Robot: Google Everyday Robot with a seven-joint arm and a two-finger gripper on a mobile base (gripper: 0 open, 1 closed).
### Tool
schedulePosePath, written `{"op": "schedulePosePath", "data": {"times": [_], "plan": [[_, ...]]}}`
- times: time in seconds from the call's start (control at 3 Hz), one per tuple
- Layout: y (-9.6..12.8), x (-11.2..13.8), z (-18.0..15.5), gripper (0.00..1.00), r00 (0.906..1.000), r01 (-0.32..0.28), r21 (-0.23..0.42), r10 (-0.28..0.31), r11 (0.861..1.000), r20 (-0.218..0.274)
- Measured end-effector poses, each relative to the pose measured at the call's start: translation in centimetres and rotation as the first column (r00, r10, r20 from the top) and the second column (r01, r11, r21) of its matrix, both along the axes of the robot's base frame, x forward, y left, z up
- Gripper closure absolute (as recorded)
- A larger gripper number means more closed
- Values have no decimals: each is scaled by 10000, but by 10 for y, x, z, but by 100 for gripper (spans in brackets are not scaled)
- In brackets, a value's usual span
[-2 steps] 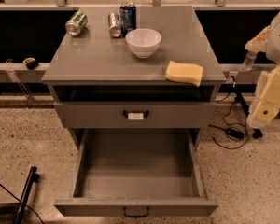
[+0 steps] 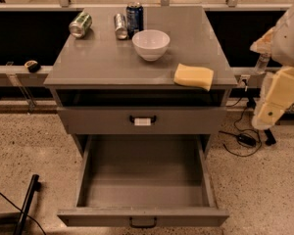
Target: Place sponge into middle drawer
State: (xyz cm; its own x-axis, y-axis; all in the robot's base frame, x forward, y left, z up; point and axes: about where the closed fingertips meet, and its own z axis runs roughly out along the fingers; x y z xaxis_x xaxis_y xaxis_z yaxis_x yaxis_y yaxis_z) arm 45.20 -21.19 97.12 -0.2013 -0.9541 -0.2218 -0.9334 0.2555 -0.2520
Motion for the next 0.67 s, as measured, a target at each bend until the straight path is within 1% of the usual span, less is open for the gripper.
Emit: {"op": "schedulePosePath", "data": {"times": [0.33,0.67], "plan": [[5,35,-2,0,9994,-190,491,176,9986,287],[19,77,-4,0,9980,-505,847,470,9951,429]]}}
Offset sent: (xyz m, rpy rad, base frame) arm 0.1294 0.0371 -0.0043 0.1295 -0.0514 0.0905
